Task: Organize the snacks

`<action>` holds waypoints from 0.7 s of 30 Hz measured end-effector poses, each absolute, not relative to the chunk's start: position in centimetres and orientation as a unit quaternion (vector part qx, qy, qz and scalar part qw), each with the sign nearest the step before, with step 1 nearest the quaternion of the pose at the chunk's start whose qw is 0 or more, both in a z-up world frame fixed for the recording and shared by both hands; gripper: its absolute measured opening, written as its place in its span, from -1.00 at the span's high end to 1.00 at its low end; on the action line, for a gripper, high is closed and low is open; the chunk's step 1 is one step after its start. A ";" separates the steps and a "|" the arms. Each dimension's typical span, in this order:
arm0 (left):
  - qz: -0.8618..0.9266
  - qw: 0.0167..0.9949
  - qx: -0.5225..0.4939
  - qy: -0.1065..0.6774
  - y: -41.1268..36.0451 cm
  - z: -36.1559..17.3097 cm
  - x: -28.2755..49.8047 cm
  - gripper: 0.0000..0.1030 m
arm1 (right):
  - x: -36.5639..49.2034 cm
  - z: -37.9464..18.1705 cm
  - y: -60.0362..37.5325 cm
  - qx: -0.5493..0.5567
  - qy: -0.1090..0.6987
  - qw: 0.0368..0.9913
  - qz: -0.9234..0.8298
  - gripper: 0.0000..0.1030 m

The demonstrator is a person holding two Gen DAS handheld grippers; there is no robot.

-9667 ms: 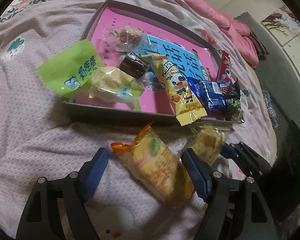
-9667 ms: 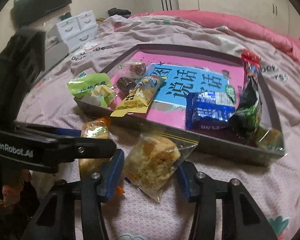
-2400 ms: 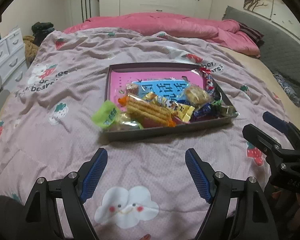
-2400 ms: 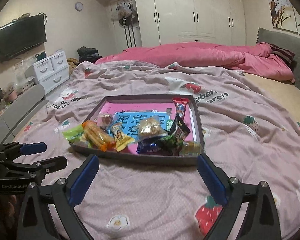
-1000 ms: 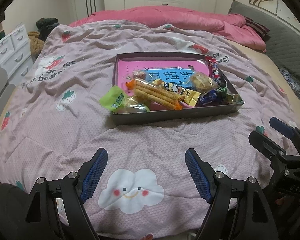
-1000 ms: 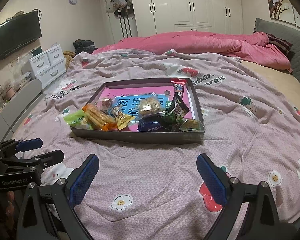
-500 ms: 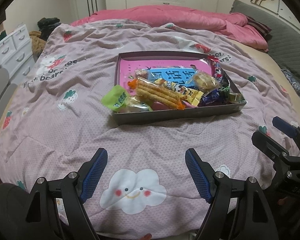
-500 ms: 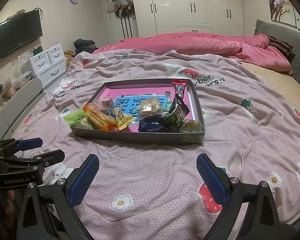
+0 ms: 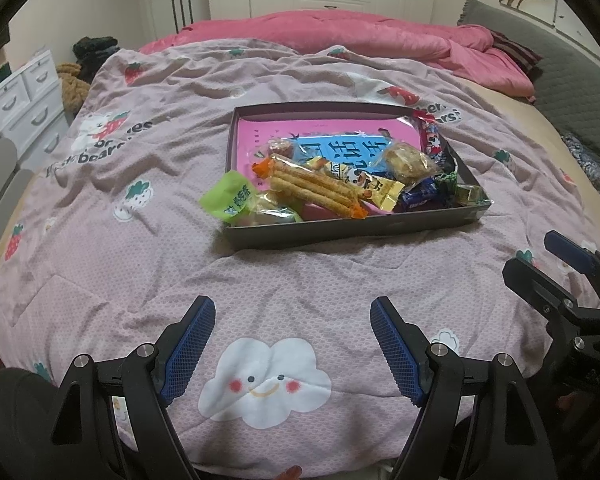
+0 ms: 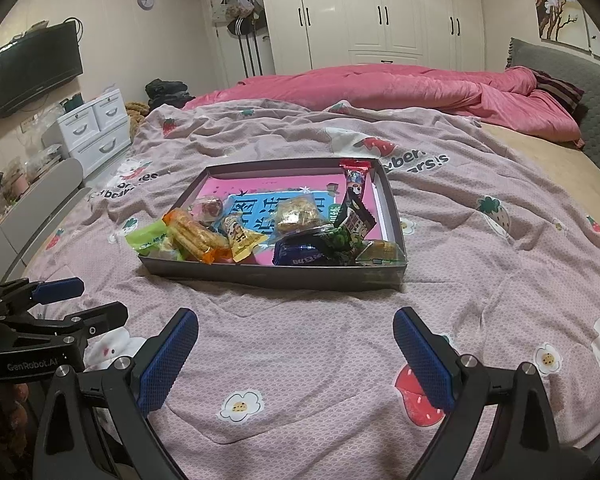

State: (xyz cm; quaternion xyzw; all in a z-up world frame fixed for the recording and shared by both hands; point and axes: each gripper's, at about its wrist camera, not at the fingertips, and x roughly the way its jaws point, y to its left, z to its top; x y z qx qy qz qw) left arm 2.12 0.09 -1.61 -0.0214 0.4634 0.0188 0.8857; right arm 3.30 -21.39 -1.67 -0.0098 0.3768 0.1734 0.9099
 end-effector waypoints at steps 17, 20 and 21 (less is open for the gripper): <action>-0.002 0.888 -0.021 0.459 -0.3 -1.5 2.3 -0.58 | 3.5 -1.9 -21.6 -0.008 0.379 0.909 0.173 -0.92; -0.006 0.891 -0.019 0.454 -0.5 -1.4 2.3 -0.58 | 3.7 -2.1 -21.6 -0.007 0.380 0.909 0.173 -0.92; -0.008 0.892 -0.020 0.452 -0.5 -1.4 2.3 -0.58 | 3.7 -2.1 -21.6 -0.007 0.380 0.909 0.172 -0.92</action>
